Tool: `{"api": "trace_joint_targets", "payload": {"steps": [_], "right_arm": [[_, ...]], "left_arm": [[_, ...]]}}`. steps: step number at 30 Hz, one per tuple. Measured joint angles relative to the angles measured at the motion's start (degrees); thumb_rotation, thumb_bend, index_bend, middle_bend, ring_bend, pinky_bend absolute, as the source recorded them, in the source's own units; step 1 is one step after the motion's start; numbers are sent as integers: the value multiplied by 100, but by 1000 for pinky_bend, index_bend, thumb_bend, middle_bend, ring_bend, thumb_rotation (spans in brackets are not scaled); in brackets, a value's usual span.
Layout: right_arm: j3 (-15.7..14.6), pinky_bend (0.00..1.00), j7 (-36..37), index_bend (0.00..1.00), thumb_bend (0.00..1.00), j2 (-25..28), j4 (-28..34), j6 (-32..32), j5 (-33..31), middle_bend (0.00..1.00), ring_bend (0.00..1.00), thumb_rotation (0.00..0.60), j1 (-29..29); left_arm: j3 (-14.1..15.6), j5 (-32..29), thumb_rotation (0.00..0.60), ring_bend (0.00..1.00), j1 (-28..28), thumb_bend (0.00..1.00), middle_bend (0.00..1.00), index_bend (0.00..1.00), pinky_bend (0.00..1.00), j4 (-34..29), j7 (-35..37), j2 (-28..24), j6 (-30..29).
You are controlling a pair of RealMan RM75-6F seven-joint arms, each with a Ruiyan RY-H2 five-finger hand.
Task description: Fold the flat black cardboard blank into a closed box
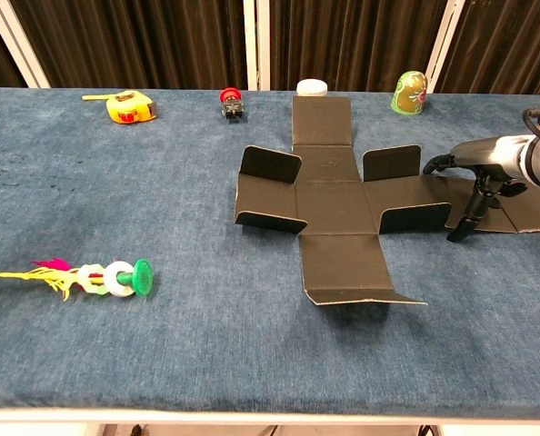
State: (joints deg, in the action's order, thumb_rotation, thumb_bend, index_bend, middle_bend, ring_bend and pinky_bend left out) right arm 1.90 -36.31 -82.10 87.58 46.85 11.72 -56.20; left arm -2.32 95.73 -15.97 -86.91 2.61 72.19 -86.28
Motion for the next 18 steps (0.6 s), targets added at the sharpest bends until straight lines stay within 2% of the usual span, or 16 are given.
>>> {"api": "trace_joint_targets", "payload": {"steps": [5, 8, 12, 18], "right_arm": [[-44, 1000, -89, 347, 395, -37, -8, 101, -23, 120, 748, 600, -59], [-25, 1000, -75, 399, 448, -27, 70, 232, 70, 170, 755, 600, -57], [36, 1000, 65, 418, 463, 20, 223, 384, 446, 233, 758, 600, 15], [271, 1000, 465, 418, 463, -59, 210, 437, 1117, 299, 768, 600, 118]], "left_arm": [[1, -9, 600, 95, 8, 91, 180, 162, 323, 34, 51, 7, -9], [-18, -67, 600, 95, -3, 92, 180, 168, 325, 56, 132, 10, 24], [-88, -221, 600, 118, -102, 91, 180, 192, 356, 125, 140, 35, 255], [-359, -479, 600, 257, -514, 100, 179, 213, 617, 287, -242, 185, 800]]}}
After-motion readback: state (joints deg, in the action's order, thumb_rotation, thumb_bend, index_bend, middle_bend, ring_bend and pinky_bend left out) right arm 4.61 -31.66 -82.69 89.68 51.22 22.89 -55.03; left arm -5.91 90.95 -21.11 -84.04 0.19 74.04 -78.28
